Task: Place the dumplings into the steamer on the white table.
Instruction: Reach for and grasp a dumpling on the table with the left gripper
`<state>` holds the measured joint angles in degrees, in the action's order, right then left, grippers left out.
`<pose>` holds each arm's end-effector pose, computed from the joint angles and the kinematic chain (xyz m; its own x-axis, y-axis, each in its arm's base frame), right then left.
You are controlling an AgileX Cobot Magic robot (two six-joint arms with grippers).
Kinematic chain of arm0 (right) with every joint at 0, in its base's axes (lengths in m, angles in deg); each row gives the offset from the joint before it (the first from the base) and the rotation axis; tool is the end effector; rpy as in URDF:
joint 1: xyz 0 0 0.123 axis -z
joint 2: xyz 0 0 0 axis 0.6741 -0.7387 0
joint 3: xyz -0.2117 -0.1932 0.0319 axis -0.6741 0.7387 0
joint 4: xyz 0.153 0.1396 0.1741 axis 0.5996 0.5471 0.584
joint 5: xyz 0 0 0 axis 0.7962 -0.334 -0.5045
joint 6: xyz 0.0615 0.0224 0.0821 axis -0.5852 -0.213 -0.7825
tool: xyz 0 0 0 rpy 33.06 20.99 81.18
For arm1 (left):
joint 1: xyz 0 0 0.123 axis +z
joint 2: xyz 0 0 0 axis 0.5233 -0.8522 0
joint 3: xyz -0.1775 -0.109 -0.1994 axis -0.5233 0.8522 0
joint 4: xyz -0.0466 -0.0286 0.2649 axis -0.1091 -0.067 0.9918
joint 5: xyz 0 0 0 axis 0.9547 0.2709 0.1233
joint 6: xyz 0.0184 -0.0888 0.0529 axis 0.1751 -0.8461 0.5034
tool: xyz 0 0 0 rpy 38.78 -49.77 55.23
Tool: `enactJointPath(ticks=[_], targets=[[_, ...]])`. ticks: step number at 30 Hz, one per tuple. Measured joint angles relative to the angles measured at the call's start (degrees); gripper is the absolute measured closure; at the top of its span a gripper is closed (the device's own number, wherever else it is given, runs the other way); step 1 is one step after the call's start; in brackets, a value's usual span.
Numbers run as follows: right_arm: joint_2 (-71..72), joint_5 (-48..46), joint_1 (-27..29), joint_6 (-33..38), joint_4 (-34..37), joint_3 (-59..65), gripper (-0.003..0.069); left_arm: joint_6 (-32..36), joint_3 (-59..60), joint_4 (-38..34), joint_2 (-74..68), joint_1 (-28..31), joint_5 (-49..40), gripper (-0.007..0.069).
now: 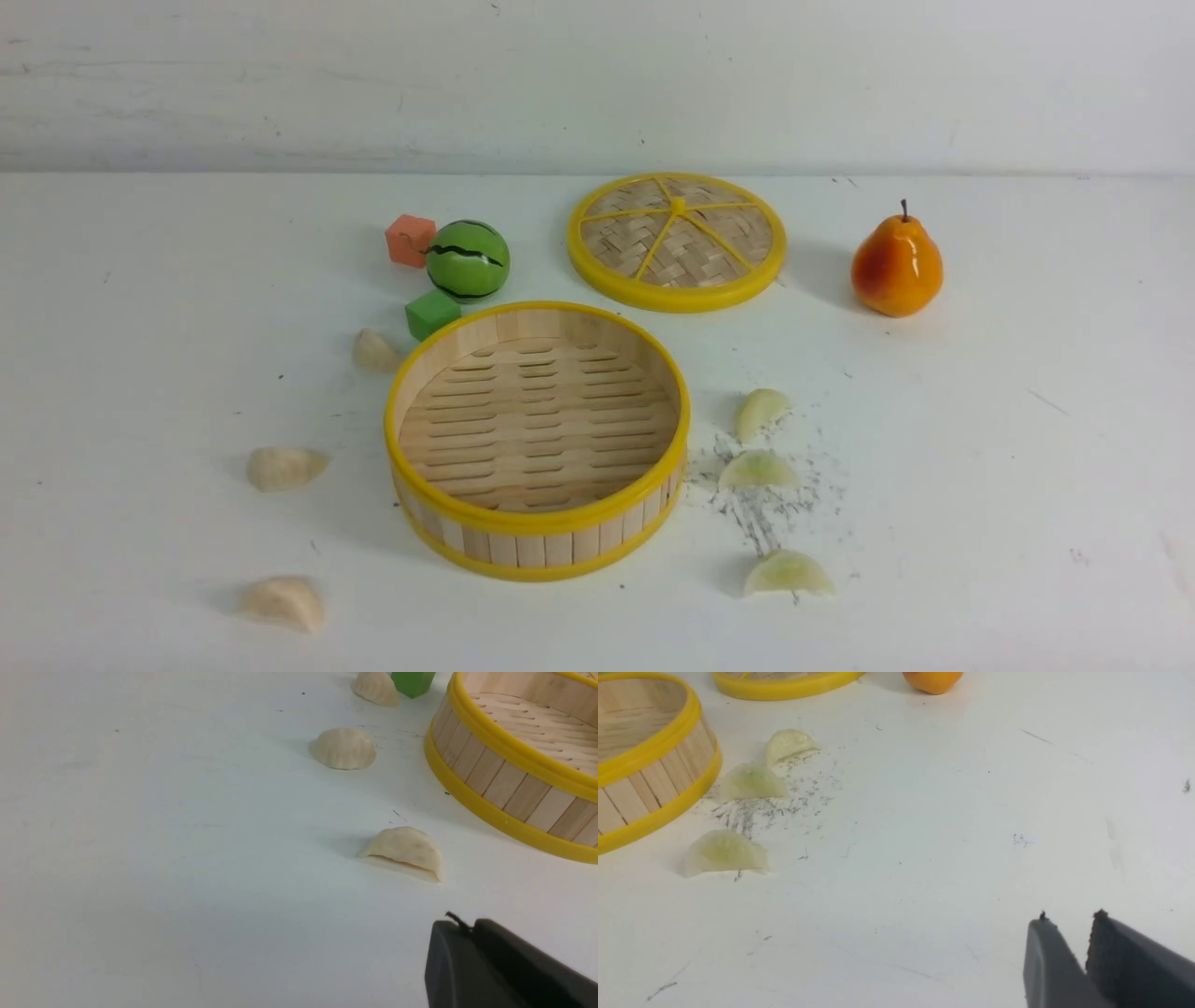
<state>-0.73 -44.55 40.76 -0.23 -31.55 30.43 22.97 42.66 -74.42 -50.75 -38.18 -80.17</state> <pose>0.0810 0.0069 0.1689 -0.3057 0.1196 -0.9446 -0.0324 0.9902 0.1359 0.0804 -0.0094 0.1633 -0.3364 -0.1901 -0.9223 0.0400 0.9757 -0.2156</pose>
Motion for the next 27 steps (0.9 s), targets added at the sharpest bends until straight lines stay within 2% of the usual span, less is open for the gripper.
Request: enactJointPath(ticks=[15, 21, 22, 24, 27], targets=[[0.0, 0.0, 0.0, 0.0, 0.0, 0.0, 0.0505, 0.0, 0.0, 0.65, 0.0, 0.0, 0.06, 0.057], [0.0, 1.87, 0.0, 0.0, -4.08, 0.06, 0.0498, 0.0, 0.0, 0.65, 0.0, 0.0, 4.57, 0.0565], [0.0, 4.54, 0.0, 0.0, -4.65, 0.46, 0.0495, 0.0, 0.0, 0.65, 0.0, 0.0, 10.47, 0.0565], [0.0, 8.56, 0.0, 0.0, -4.83, 0.56, 0.0493, 0.0, 0.0, 0.65, 0.0, 0.0, 16.13, 0.0564], [0.0, 23.77, 0.0, 0.0, -5.24, 0.56, 0.0489, 0.0, 0.0, 0.65, 0.0, 0.0, 30.62, 0.0557]])
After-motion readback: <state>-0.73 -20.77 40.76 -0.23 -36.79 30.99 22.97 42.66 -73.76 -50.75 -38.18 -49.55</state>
